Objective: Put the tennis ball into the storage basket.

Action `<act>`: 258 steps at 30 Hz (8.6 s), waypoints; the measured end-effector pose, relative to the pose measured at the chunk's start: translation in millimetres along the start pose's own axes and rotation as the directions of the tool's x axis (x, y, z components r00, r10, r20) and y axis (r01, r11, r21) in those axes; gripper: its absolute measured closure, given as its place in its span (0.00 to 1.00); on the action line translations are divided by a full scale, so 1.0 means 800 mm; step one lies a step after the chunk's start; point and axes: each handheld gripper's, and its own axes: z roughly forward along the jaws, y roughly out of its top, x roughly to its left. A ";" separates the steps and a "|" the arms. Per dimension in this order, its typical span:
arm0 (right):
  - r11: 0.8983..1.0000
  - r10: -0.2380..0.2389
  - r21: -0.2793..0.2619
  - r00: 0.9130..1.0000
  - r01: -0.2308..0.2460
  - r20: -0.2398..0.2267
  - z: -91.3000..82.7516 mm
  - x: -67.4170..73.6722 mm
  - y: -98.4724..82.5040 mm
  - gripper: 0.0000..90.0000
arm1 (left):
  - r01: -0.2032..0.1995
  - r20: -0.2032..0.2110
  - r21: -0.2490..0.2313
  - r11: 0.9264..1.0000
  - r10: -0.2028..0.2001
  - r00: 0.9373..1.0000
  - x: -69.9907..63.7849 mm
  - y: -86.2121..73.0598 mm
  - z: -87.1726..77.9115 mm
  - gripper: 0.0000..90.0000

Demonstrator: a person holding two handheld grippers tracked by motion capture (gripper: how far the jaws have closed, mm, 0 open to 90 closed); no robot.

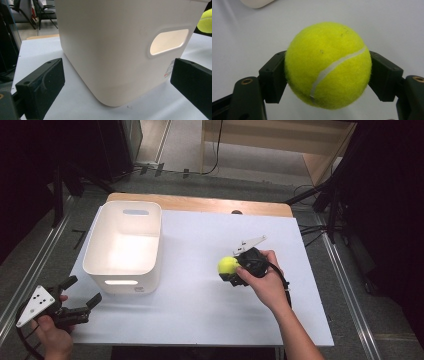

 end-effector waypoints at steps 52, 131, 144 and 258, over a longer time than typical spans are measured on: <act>0.991 -0.136 0.001 0.989 0.136 -0.059 0.026 0.040 0.086 0.26 | -0.007 0.014 -0.013 1.000 0.007 1.000 0.000 0.000 -0.001 0.00; 0.976 -0.216 -0.055 0.970 0.211 -0.112 0.042 0.072 0.159 0.27 | 0.001 0.014 -0.014 1.000 0.000 1.000 0.001 0.000 -0.002 0.00; 0.973 -0.230 -0.066 0.967 0.223 -0.114 0.040 0.079 0.173 0.27 | -0.001 0.016 -0.012 1.000 0.001 1.000 0.001 0.000 -0.002 0.00; 0.956 -0.271 -0.130 0.961 0.262 -0.061 0.065 0.101 0.174 0.00 | -0.007 0.020 -0.012 1.000 0.007 1.000 0.001 0.001 -0.001 0.00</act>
